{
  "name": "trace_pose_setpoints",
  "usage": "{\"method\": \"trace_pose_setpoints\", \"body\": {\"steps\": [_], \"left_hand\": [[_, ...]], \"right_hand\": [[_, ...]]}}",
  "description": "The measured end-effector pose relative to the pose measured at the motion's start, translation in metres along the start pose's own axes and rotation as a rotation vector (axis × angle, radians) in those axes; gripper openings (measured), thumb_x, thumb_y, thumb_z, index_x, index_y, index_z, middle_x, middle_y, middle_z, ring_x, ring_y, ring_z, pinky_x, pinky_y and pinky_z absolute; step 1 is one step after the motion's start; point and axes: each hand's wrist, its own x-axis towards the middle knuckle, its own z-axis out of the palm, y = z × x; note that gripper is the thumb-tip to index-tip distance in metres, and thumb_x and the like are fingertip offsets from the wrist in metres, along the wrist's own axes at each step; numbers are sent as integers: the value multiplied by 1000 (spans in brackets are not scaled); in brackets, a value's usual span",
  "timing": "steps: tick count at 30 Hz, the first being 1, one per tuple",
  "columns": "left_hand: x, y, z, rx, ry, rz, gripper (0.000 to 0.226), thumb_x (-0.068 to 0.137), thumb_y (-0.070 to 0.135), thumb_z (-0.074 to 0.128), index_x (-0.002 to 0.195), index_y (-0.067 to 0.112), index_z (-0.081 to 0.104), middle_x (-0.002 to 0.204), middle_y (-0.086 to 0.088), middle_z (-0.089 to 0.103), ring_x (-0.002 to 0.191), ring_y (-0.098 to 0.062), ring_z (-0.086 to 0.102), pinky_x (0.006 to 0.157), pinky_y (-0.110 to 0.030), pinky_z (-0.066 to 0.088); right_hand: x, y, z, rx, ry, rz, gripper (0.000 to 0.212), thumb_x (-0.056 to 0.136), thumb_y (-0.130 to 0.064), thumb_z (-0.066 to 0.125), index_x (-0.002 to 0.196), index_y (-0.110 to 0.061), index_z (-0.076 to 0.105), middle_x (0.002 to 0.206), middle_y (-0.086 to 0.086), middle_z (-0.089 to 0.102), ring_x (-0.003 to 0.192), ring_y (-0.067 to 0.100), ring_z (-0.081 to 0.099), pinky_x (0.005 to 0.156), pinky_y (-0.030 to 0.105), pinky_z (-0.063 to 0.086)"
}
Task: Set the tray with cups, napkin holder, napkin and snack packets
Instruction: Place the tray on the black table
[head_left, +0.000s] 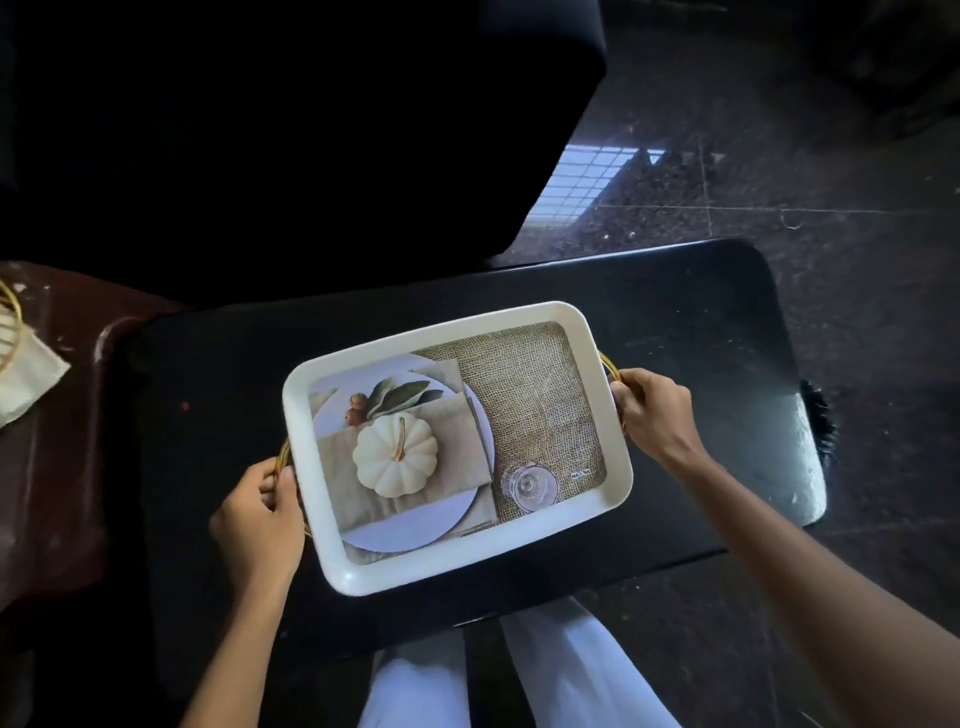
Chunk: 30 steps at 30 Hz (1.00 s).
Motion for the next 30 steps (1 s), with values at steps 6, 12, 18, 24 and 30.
{"method": "trace_pose_setpoints", "body": {"steps": [6, 12, 18, 24, 30], "left_hand": [[-8, 29, 34, -27, -66, 7, 18, 99, 17, 58, 109, 13, 72, 76, 6, 66, 78, -24, 67, 74, -39, 56], [-12, 39, 52, -20, -73, -13, 19, 100, 14, 56, 111, 11, 72, 77, 6, 65, 83, -25, 67, 73, -37, 55], [-14, 39, 58, 2, -84, -61, 21, 101, 15, 55, 115, 10, 71, 83, 1, 66, 92, -26, 68, 77, -43, 59], [-13, 30, 63, 7, -90, -124, 22, 102, 17, 54, 117, 15, 70, 98, -8, 71, 111, -34, 64, 87, -52, 59], [-10, 30, 66, -14, -98, -105, 21, 101, 15, 51, 102, 18, 71, 87, -3, 70, 101, -31, 65, 72, -35, 50]], "right_hand": [[2, 45, -19, -3, 33, 43, 17, 96, -14, 58, 86, -14, 72, 69, 2, 70, 62, 16, 64, 50, 11, 43], [9, 63, -18, 38, 33, 71, 16, 97, -12, 59, 89, -11, 73, 69, 1, 69, 59, 4, 60, 48, 2, 39], [11, 70, -11, 32, 14, 62, 16, 97, -12, 59, 93, -9, 74, 67, -6, 64, 61, -1, 57, 49, 1, 39], [16, 73, -7, -4, -37, 21, 15, 98, -13, 60, 102, -9, 74, 73, -6, 65, 65, 0, 58, 51, 3, 40], [15, 77, -4, -58, -61, 6, 18, 98, -17, 59, 110, -11, 71, 81, -2, 65, 70, 1, 56, 62, 20, 39]]}}
